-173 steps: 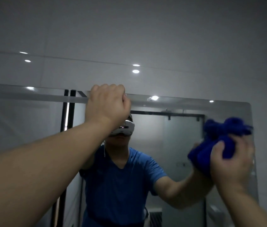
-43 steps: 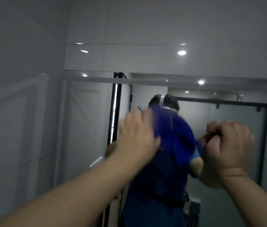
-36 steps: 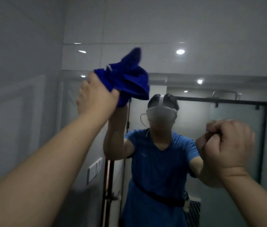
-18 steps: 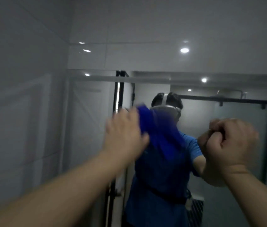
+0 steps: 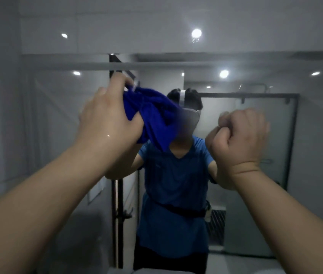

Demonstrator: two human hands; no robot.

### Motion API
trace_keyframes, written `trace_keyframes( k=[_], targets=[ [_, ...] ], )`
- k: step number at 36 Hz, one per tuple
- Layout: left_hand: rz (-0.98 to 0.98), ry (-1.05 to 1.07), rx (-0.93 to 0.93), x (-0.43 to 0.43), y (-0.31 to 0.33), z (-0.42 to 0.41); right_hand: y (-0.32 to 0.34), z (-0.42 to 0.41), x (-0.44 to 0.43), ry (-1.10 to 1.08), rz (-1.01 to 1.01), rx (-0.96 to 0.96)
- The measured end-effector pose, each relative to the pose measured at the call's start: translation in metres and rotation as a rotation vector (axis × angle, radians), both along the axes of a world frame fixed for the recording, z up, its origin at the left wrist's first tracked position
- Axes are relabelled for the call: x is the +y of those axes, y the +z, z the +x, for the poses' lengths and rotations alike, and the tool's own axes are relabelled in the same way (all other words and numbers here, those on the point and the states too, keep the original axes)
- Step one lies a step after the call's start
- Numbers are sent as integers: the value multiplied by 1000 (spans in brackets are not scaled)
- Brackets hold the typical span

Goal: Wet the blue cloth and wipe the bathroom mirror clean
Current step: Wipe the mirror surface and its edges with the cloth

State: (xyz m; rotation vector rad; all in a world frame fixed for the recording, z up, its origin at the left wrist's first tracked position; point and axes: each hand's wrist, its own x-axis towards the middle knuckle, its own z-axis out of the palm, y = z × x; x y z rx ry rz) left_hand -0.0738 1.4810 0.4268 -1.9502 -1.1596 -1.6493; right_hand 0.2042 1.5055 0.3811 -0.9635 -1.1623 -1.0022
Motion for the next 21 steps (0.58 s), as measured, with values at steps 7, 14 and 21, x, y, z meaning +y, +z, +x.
trace_keyframes(
  k=[7,14,21],
  targets=[
    [202,100,-189,6,44,33,3,-1,-1,1,-7,1],
    [195,152,201,7,-16,135,1,3,0,17,93,-93],
    [57,39,274,10,-112,134,-21,27,6,7,-98,-187]
  ],
)
